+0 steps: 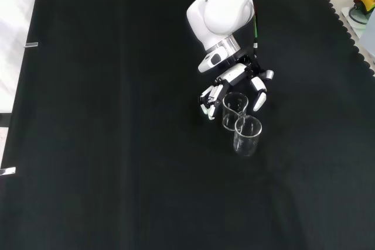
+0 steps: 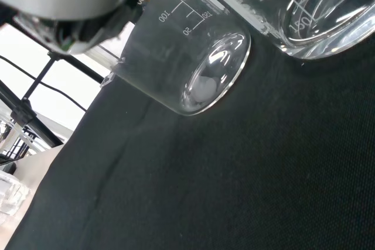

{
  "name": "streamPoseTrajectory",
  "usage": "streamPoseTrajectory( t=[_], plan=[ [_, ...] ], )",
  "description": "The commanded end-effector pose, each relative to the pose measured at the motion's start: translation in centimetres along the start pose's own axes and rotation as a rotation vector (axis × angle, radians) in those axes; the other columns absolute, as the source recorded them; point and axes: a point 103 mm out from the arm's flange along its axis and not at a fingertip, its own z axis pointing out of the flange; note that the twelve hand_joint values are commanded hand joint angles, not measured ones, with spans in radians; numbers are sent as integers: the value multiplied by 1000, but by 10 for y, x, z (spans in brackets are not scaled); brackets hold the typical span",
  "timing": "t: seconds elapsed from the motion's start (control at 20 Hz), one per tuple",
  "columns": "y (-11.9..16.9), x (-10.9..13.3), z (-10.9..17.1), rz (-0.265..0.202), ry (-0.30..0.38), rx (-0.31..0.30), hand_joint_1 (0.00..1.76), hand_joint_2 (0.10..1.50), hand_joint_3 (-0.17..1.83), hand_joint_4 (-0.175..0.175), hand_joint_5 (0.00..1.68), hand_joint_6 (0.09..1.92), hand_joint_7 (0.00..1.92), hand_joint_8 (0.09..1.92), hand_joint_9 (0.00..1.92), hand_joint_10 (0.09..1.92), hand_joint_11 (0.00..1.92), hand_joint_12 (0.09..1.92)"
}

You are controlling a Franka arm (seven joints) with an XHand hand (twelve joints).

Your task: Pick up the beaker on the right.

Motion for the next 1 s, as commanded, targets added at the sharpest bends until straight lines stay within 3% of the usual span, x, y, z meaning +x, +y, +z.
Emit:
streamPoseTrajectory(
  t=[0.05, 0.35, 0.4, 0.55, 0.65, 1.0],
  plan=[
    [0, 0, 0, -2, -7, 6, 860, 325, 1036, -28, 446, 87, 384, 600, 449, 557, 0, 1260],
    [1, 1, 0, 12, -22, -21, 885, 335, 1024, -27, 510, 118, 407, 604, 468, 553, 0, 1269],
    [2, 2, 1, 18, -33, -23, 913, 340, 1022, -26, 514, 205, 432, 598, 493, 540, 0, 1282],
    [5, 5, 3, 35, -60, -30, 1015, 361, 1044, -21, 517, 802, 516, 597, 577, 518, 25, 1326],
    [6, 5, 5, 47, -75, -34, 1071, 377, 1065, -18, 578, 1033, 567, 610, 619, 523, 62, 1329],
    [7, 4, 6, 69, -87, -51, 1163, 418, 1104, -20, 728, 1205, 661, 633, 706, 534, 179, 1307]
  ],
)
